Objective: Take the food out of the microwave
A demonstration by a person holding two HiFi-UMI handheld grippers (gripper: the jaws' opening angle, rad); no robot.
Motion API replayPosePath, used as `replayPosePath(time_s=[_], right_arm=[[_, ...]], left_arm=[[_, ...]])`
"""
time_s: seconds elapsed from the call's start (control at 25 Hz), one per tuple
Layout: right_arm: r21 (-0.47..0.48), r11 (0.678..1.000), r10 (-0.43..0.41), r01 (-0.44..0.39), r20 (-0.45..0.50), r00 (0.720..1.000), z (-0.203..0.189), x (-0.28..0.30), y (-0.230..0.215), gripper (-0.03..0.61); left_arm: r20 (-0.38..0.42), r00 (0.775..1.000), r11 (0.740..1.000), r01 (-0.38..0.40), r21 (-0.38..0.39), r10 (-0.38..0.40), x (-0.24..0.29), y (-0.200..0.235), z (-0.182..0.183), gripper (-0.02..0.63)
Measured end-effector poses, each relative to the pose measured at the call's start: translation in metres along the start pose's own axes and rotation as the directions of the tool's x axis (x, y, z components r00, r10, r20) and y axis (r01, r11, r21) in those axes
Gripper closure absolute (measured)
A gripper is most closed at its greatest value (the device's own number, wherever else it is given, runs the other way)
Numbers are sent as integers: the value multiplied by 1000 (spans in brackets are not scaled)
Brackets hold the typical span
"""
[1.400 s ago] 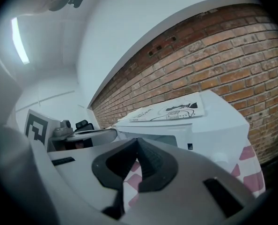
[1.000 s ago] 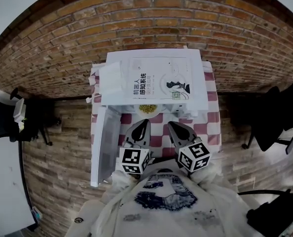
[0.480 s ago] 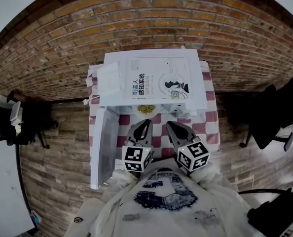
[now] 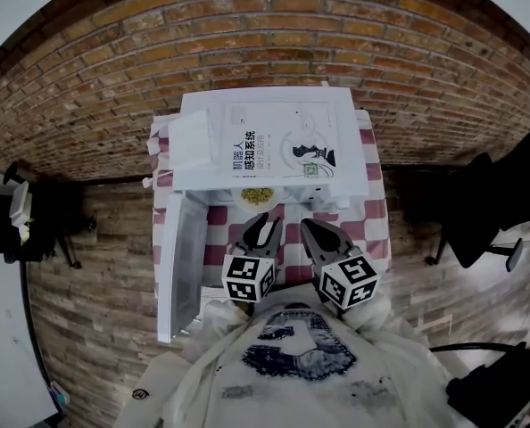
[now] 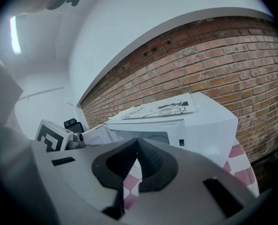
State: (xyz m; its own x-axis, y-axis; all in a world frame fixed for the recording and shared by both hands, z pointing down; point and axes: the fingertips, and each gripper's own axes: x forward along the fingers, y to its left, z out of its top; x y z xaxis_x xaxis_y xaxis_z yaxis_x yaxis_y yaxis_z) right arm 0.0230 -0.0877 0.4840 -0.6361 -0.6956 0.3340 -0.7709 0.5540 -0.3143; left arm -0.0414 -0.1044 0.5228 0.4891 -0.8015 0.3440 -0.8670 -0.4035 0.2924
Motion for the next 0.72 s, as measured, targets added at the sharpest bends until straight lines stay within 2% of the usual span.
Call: replayPosePath(time_s=[0.16,0.28,0.52,0.72], right_arm=[[2,1000,-8,8,-2,1000,-1,-2,-4,565],[4,1000,-15,15,-5,1000,-1,-4,-7,565],[11,999,-39,39,-4,999,-1,-8,-16,565],[8,999,-50,50,-3,999,1,-9,-20,565]], left_arm=[[5,1000,999,25,-48,-24,9,-2,-5,469],[7,998,990,57,-127,-56,15,-4,-10,421],[-44,988,956,133,-262,-150,34,-12,-33,314],[-32,980,917,171,-359,-195,48,-14,-43,285]])
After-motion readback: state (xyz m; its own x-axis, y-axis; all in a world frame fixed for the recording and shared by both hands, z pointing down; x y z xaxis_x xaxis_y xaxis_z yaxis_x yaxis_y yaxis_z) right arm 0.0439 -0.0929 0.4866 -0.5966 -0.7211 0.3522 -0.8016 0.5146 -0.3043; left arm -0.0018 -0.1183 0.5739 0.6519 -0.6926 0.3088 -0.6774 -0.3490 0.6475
